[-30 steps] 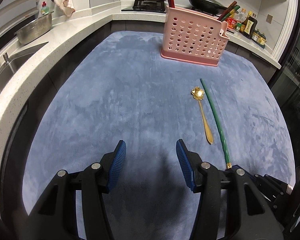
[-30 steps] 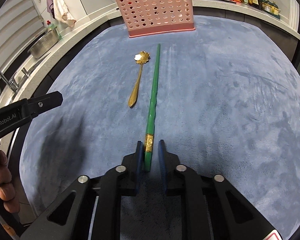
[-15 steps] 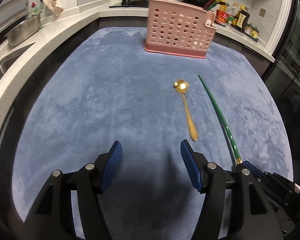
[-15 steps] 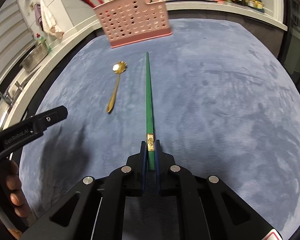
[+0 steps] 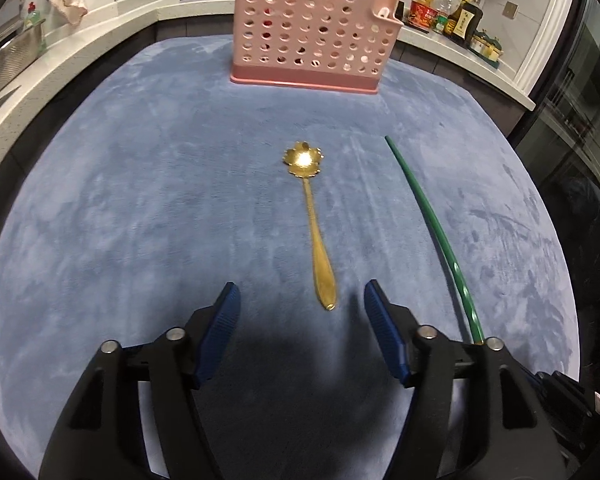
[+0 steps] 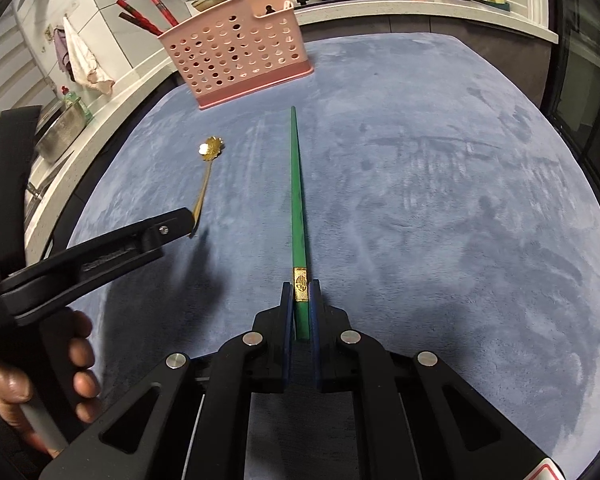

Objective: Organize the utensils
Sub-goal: 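Grasp the green chopstick with the right tool while the left tool grasps the gold spoon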

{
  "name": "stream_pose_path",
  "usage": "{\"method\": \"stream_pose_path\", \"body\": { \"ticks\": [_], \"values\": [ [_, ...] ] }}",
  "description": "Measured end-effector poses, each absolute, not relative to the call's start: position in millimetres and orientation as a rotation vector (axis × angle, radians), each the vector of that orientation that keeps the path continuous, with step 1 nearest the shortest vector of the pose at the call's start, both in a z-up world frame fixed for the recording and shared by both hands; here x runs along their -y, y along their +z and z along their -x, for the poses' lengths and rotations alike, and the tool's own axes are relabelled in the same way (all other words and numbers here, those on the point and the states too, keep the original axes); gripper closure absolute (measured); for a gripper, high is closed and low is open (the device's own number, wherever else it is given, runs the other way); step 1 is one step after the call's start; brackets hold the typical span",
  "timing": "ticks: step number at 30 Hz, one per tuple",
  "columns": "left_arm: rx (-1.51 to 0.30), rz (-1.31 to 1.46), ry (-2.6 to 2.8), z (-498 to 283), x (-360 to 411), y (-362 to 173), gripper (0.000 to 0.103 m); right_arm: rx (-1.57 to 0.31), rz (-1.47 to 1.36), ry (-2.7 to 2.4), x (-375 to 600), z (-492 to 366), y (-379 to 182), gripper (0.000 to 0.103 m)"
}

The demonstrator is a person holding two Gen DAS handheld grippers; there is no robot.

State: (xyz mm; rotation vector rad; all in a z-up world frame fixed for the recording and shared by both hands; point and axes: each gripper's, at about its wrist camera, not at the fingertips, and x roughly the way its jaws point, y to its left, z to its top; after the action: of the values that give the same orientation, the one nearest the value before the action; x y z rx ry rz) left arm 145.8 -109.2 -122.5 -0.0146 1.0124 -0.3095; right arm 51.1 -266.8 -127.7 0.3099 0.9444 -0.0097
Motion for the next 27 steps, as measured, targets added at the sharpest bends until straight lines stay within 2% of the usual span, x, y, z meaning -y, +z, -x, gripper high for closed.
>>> {"method": "stream_pose_path", "body": {
  "ticks": [6,9,11,12,24,27],
  "values": [
    [-1.002,-0.023,-0.304,-149.1,117.5,-128.8,0.057,-0.952,-0.320,-0.010,270.2,-51.4,-129.0,0.096],
    [-0.993,-0.034,-0.293,-149.5,117.0,-129.5,0.072,-0.956,-0.321,-0.007,270.8,-52.5,-130.1,0.096],
    [-0.991,-0.033,-0.295,-149.6,114.8,-129.7,0.089,-0.958,-0.321,-0.005,270.3,-52.7,-131.0,0.096],
    [-0.990,-0.032,-0.295,-149.5,114.1,-129.4,0.092,-0.959,-0.320,-0.004,270.4,-52.9,-131.2,0.096],
    [-0.939,0.011,-0.330,-130.6,98.6,-95.0,0.094,-0.903,-0.324,0.003,268.3,-44.2,-105.6,0.096],
    [-0.913,0.038,-0.333,-128.3,89.6,-78.5,0.099,-0.874,-0.333,0.001,269.9,-41.7,-92.3,0.096]
  ]
}}
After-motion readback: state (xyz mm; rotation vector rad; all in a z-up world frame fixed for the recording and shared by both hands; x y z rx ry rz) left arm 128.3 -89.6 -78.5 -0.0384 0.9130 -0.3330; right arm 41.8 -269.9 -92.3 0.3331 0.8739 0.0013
